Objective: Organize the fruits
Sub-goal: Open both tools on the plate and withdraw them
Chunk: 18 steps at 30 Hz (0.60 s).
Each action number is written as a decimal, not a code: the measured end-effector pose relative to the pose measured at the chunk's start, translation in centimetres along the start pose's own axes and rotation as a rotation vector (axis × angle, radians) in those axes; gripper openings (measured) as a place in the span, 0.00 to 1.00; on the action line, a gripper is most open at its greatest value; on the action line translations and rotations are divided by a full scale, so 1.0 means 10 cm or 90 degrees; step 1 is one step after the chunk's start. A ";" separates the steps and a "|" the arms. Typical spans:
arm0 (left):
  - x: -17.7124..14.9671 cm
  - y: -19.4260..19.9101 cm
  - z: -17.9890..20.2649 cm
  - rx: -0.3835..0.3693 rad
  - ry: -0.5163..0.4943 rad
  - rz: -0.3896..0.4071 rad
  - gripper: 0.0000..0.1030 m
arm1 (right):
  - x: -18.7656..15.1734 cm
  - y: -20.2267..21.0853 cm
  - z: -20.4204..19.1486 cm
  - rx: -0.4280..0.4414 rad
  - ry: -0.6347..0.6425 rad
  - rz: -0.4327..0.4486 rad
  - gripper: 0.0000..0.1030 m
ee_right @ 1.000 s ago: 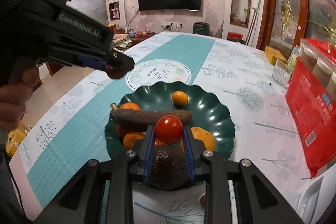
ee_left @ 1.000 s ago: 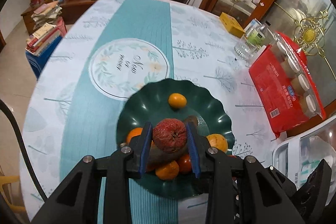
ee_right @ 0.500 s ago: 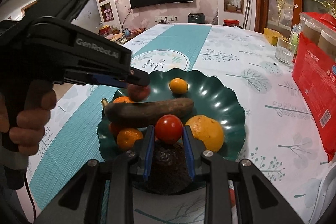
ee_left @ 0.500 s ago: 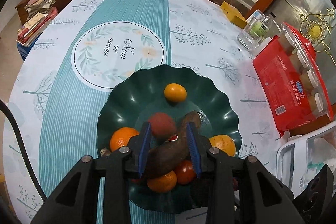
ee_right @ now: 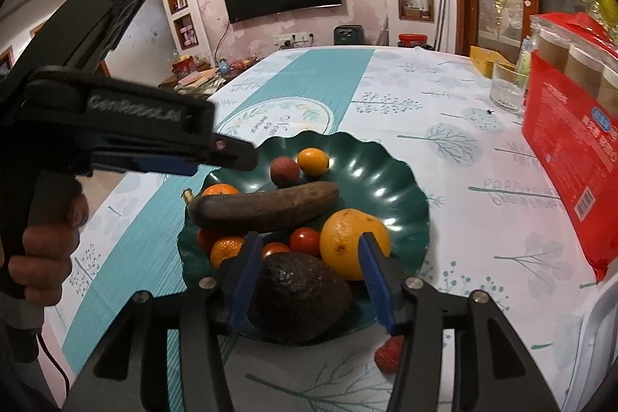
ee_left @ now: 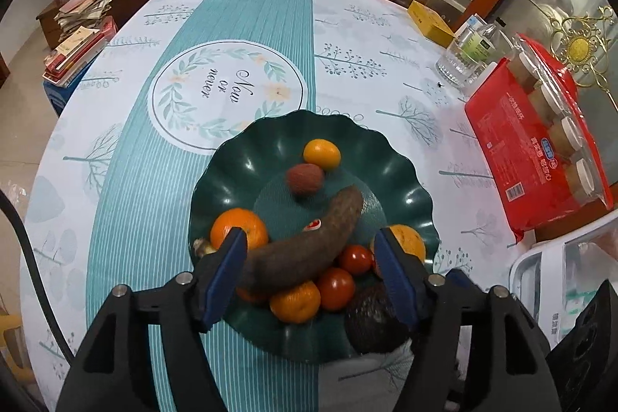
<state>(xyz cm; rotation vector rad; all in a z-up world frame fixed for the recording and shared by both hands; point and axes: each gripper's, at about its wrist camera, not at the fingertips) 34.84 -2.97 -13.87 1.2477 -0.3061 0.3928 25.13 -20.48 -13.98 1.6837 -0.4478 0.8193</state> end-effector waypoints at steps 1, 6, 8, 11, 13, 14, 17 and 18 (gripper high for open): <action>-0.02 0.03 0.01 0.001 0.000 0.000 0.67 | 0.00 0.02 0.02 -0.002 -0.002 0.003 0.52; -0.19 0.17 0.04 0.008 -0.003 -0.001 0.68 | -0.04 0.17 0.09 -0.018 -0.013 0.020 0.58; -0.26 0.23 0.05 0.007 -0.001 -0.006 0.70 | -0.06 0.23 0.13 -0.025 -0.015 0.026 0.61; -0.37 0.31 0.07 0.006 -0.005 -0.011 0.71 | -0.10 0.29 0.19 -0.037 -0.013 0.032 0.62; -0.44 0.36 0.07 0.007 -0.007 -0.013 0.72 | -0.13 0.32 0.25 -0.050 -0.012 0.030 0.62; -0.48 0.38 0.07 0.008 -0.005 -0.016 0.72 | -0.16 0.33 0.28 -0.057 -0.011 0.028 0.63; -0.57 0.41 0.06 0.015 0.005 -0.022 0.72 | -0.23 0.34 0.34 -0.074 -0.003 0.028 0.63; -0.59 0.42 0.06 0.015 0.008 -0.023 0.72 | -0.25 0.34 0.36 -0.078 0.000 0.027 0.63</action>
Point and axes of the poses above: each gripper's, at about its wrist camera, not at the fingertips, and y roughly against the way its jaws point, z to its right, x to its top, and after that the axes turned 1 degree about -x, right-handed
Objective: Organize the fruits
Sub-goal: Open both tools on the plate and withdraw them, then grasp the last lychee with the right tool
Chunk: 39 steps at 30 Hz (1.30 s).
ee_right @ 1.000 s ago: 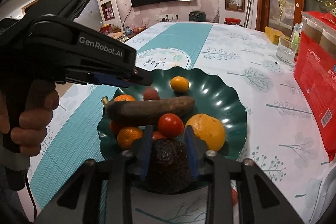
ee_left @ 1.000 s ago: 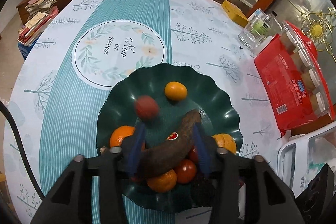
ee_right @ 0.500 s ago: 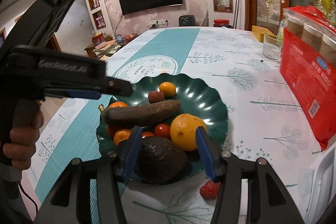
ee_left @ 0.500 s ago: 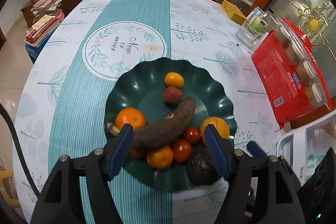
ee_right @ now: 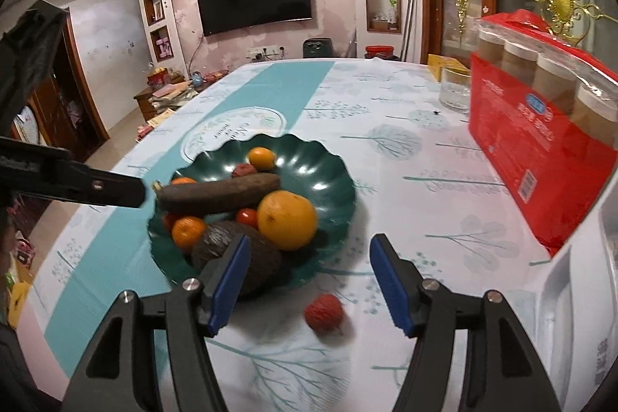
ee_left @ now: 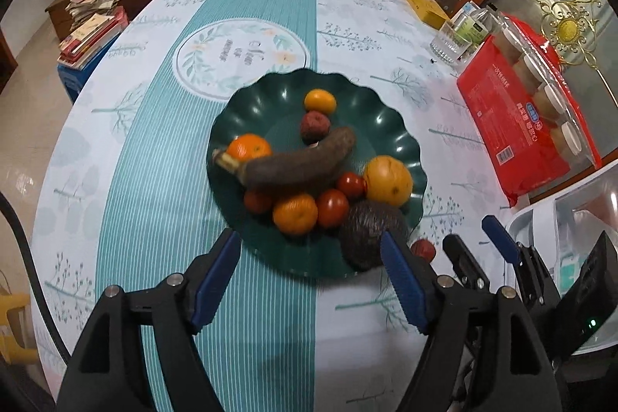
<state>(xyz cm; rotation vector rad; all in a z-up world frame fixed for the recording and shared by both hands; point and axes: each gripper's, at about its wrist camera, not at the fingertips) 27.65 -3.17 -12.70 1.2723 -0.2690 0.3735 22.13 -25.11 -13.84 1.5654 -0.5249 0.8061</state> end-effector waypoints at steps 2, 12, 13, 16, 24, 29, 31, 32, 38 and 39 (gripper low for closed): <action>-0.08 0.02 -0.01 -0.001 0.009 -0.001 0.72 | -0.05 -0.01 0.03 -0.003 0.002 -0.005 0.63; -0.40 -0.11 -0.07 0.015 0.027 -0.050 0.72 | -0.33 -0.14 0.10 0.011 0.017 -0.061 0.62; -0.42 -0.12 -0.07 0.017 0.029 -0.054 0.72 | -0.37 -0.16 0.09 0.013 0.023 -0.067 0.62; -0.46 -0.17 -0.10 0.023 0.038 -0.065 0.72 | -0.42 -0.22 0.05 0.014 0.038 -0.081 0.62; -0.49 -0.25 -0.18 0.026 0.068 -0.074 0.72 | -0.45 -0.36 -0.07 0.018 0.084 -0.093 0.52; -0.50 -0.24 -0.25 0.033 0.080 -0.072 0.72 | -0.45 -0.44 -0.11 0.010 0.095 -0.103 0.37; -0.50 -0.24 -0.28 0.036 0.083 -0.072 0.72 | -0.45 -0.45 -0.13 0.005 0.099 -0.104 0.30; -0.51 -0.23 -0.29 0.036 0.085 -0.071 0.72 | -0.45 -0.45 -0.13 0.006 0.099 -0.105 0.30; -0.57 -0.17 -0.33 0.028 0.088 -0.060 0.72 | -0.44 -0.37 -0.21 0.022 0.098 -0.110 0.30; -0.59 -0.15 -0.34 0.026 0.087 -0.060 0.72 | -0.44 -0.33 -0.23 0.026 0.100 -0.106 0.30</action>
Point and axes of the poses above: each gripper's, at about its wrist camera, not at the fingertips, and y roughly against the way its jaws point, z to its right, x to its top, and after that the axes turned 1 degree about -x, right-handed
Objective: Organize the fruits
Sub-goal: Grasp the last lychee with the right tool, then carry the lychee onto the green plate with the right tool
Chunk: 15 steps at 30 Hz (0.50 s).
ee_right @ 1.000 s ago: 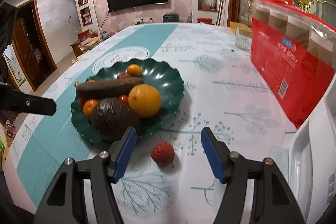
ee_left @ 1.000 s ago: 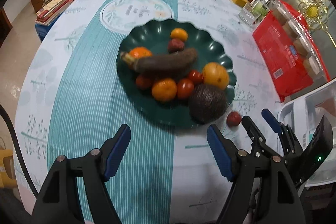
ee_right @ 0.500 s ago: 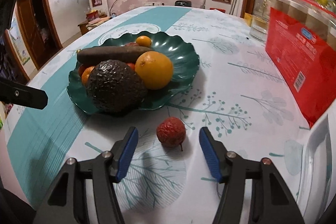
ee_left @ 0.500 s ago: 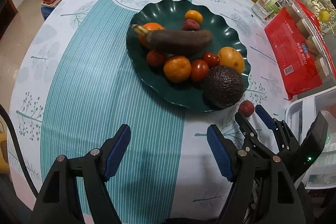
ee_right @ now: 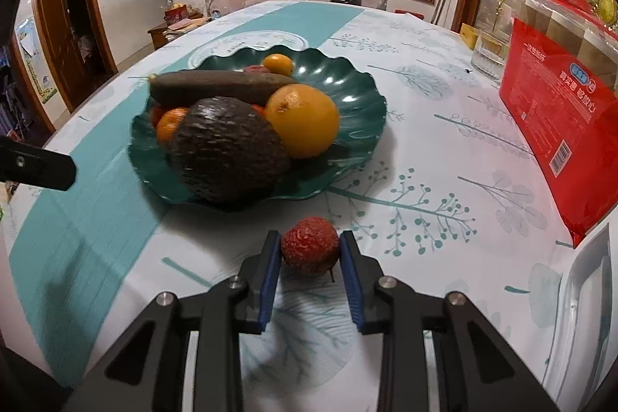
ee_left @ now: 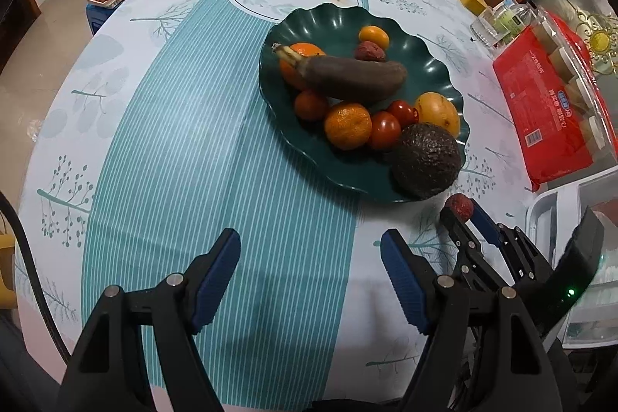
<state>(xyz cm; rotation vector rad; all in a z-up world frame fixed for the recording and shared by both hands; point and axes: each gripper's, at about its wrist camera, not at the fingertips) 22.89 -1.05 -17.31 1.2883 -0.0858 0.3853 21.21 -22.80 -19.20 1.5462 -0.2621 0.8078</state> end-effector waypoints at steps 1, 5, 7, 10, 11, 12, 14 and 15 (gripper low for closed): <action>-0.02 0.01 -0.01 -0.003 -0.001 0.001 0.72 | 0.01 0.04 -0.04 0.003 0.004 0.004 0.30; -0.08 0.08 -0.06 -0.009 -0.005 0.006 0.72 | 0.03 0.16 -0.19 0.015 0.018 0.015 0.30; -0.11 0.12 -0.11 -0.009 -0.005 0.009 0.72 | 0.05 0.21 -0.28 0.023 0.024 0.019 0.30; -0.15 0.17 -0.22 -0.007 0.004 0.012 0.72 | 0.09 0.24 -0.41 0.036 0.031 0.020 0.30; -0.16 0.19 -0.25 -0.006 0.007 0.013 0.72 | 0.10 0.25 -0.46 0.041 0.033 0.020 0.30; -0.17 0.20 -0.29 -0.005 0.011 0.014 0.72 | 0.11 0.26 -0.50 0.045 0.035 0.021 0.30; -0.19 0.24 -0.38 -0.003 0.016 0.016 0.72 | 0.15 0.28 -0.60 0.055 0.034 0.023 0.30; -0.20 0.25 -0.41 -0.003 0.017 0.016 0.72 | 0.16 0.28 -0.65 0.059 0.032 0.024 0.30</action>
Point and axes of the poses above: each gripper's, at about its wrist camera, not at the fingertips, and y roughly against the way its jaws point, z to its right, x to its top, and after that the axes turned 1 degree about -x, right-handed
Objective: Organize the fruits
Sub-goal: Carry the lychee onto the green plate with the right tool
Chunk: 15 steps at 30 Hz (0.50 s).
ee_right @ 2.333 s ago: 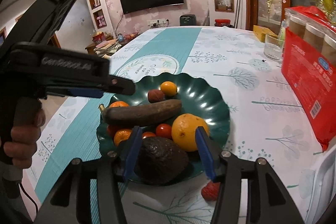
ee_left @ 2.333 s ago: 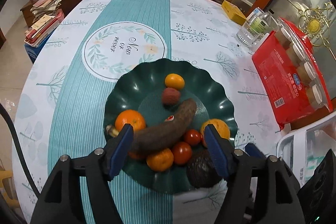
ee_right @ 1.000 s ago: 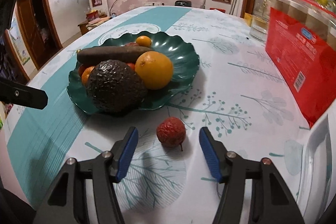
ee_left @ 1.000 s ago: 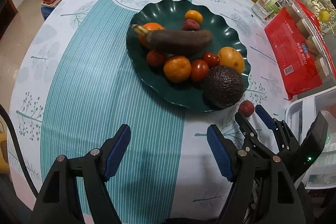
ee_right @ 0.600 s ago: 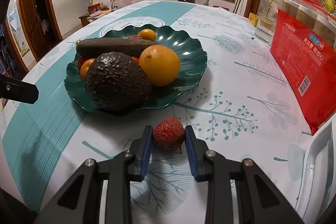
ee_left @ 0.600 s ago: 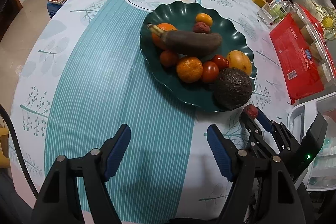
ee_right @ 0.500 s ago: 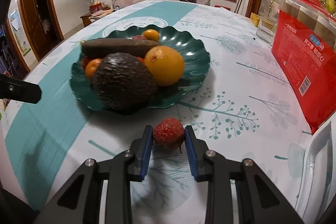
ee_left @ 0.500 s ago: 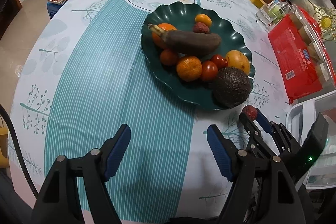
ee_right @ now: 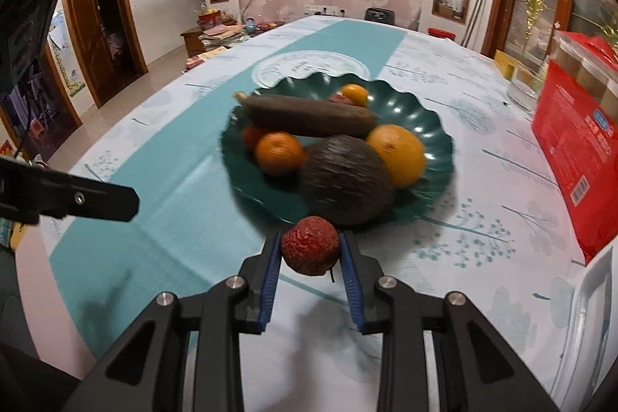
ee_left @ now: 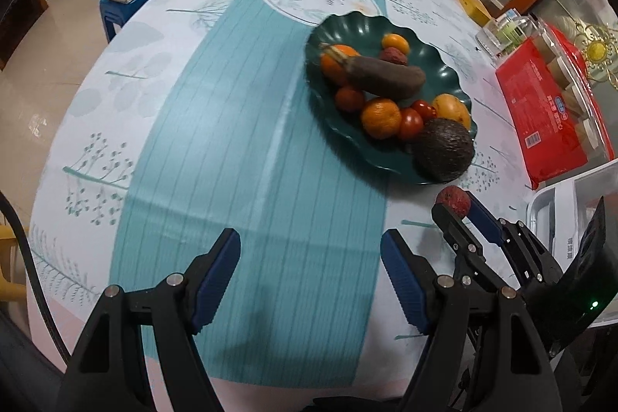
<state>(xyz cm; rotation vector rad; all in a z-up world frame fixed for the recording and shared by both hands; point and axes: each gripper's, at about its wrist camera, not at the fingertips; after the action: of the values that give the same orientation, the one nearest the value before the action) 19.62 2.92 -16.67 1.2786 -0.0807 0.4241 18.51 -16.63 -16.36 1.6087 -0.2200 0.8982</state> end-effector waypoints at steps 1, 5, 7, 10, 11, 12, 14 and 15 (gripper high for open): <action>0.00 0.03 -0.05 0.001 0.000 0.001 0.72 | 0.02 0.00 -0.03 0.002 -0.001 0.002 0.30; 0.00 0.11 -0.23 0.006 -0.005 0.001 0.72 | 0.11 -0.04 -0.18 -0.003 -0.010 0.009 0.30; 0.02 0.16 -0.34 0.006 -0.013 0.002 0.72 | 0.17 -0.06 -0.24 -0.007 -0.024 0.015 0.30; 0.09 0.22 -0.50 0.012 -0.033 0.002 0.72 | 0.25 -0.12 -0.32 -0.031 -0.043 0.021 0.30; 0.11 0.24 -0.54 0.012 -0.036 0.002 0.72 | 0.27 -0.15 -0.34 -0.041 -0.049 0.020 0.30; 0.14 0.26 -0.58 0.012 -0.041 0.002 0.72 | 0.30 -0.18 -0.37 -0.051 -0.061 0.018 0.30; 0.20 0.30 -0.69 0.013 -0.054 0.004 0.72 | 0.33 -0.21 -0.39 -0.060 -0.082 0.020 0.30; 0.22 0.31 -0.74 0.015 -0.060 0.003 0.72 | 0.35 -0.24 -0.41 -0.070 -0.093 0.021 0.30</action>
<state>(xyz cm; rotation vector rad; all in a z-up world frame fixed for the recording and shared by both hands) 19.30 11.15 -15.39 1.3211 -0.1589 0.3706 20.61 -11.15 -15.97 1.5722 -0.3928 0.7812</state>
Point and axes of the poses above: each gripper's, at about its wrist camera, not at the fingertips, and y roughly against the way its jaws point, z to its right, x to its top, and after that the axes turned 1 degree about -x, right-handed
